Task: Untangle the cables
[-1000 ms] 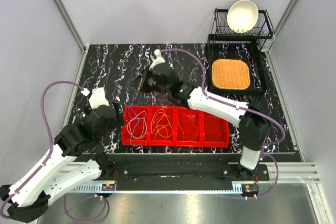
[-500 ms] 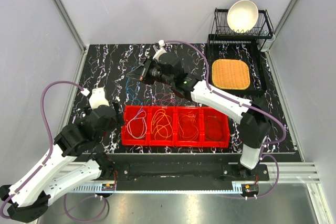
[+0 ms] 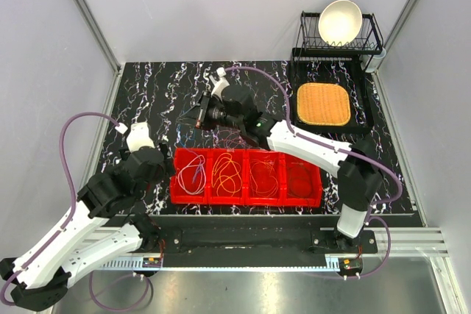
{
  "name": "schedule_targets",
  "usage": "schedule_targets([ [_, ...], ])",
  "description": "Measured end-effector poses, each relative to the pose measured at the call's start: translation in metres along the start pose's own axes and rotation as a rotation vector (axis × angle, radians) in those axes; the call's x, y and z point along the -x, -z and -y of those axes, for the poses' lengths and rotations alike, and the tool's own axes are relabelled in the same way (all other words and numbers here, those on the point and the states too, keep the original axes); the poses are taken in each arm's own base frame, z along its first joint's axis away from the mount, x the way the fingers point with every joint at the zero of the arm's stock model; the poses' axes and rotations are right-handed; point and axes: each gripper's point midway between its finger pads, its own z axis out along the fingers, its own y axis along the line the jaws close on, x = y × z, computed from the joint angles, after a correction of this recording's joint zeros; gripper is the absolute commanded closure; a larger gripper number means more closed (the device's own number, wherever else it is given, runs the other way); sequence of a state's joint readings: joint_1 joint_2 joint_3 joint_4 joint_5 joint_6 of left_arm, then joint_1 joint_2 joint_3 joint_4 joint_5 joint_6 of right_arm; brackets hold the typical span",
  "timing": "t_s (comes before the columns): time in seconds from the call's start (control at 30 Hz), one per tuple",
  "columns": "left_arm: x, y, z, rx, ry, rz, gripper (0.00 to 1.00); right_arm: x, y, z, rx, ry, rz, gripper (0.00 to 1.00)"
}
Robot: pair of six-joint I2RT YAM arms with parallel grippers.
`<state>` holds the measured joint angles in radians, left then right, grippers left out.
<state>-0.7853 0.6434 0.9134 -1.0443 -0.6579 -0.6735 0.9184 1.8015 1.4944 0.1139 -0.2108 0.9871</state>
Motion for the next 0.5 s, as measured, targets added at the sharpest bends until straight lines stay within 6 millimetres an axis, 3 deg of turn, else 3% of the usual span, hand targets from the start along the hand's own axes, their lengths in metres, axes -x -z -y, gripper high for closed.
schedule_targets([
  [0.23, 0.003, 0.002, -0.004, 0.004, 0.021, 0.017, 0.23, 0.006, 0.024, -0.061, 0.202, 0.166, -0.009, 1.00],
  [0.37, 0.010, 0.006, -0.009, 0.016, 0.063, 0.047, 0.32, 0.005, 0.037, -0.090, 0.336, 0.238, -0.036, 1.00],
  [0.5, 0.036, 0.017, -0.018, 0.055, 0.113, 0.124, 0.26, -0.004, 0.051, -0.103, 0.446, 0.286, -0.117, 1.00],
])
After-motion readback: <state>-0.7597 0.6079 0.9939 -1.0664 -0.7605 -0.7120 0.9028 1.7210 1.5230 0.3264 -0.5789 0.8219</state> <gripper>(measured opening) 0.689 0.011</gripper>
